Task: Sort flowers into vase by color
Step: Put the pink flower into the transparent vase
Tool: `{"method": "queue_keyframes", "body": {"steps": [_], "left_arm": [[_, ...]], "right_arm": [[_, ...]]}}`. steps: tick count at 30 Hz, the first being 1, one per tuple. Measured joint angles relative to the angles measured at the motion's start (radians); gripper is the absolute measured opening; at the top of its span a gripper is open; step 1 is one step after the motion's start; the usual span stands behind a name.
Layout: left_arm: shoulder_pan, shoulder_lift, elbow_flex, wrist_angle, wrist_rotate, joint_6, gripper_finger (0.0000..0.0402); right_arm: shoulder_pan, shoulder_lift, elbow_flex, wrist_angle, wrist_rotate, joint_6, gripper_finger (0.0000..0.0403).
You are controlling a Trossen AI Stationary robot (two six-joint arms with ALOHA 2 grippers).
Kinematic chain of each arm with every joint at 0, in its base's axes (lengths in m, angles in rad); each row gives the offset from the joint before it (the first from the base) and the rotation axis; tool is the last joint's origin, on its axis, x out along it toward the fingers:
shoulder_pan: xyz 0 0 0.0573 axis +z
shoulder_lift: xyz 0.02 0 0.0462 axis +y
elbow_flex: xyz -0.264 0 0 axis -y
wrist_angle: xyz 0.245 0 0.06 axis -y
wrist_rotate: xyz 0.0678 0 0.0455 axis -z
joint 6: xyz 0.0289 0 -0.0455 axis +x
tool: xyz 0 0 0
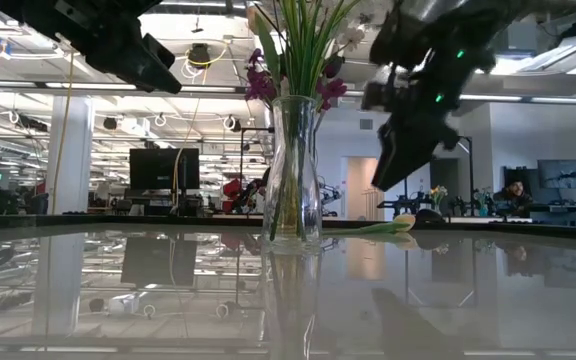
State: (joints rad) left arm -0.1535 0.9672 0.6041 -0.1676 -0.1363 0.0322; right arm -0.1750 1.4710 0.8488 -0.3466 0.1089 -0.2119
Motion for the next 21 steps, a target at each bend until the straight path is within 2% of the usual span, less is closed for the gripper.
{"method": "queue_keyframes", "body": {"steps": [5, 9, 16, 21], "left_arm": [[0.000, 0.000, 0.000, 0.005, -0.008, 0.000, 0.0001], [0.000, 0.000, 0.000, 0.012, -0.010, 0.007, 0.0001], [0.003, 0.000, 0.000, 0.021, -0.027, 0.008, 0.0001], [0.013, 0.000, 0.000, 0.025, -0.033, 0.011, 0.0001]], "right_arm": [[-0.127, 0.120, 0.018, 0.113, -0.131, -0.130, 0.0224], [-0.198, 0.226, 0.081, 0.116, -0.161, -0.213, 0.0224], [-0.272, 0.369, 0.206, 0.054, -0.165, -0.329, 0.0223], [-0.297, 0.429, 0.287, -0.099, -0.215, -0.346, 0.0208]]}}
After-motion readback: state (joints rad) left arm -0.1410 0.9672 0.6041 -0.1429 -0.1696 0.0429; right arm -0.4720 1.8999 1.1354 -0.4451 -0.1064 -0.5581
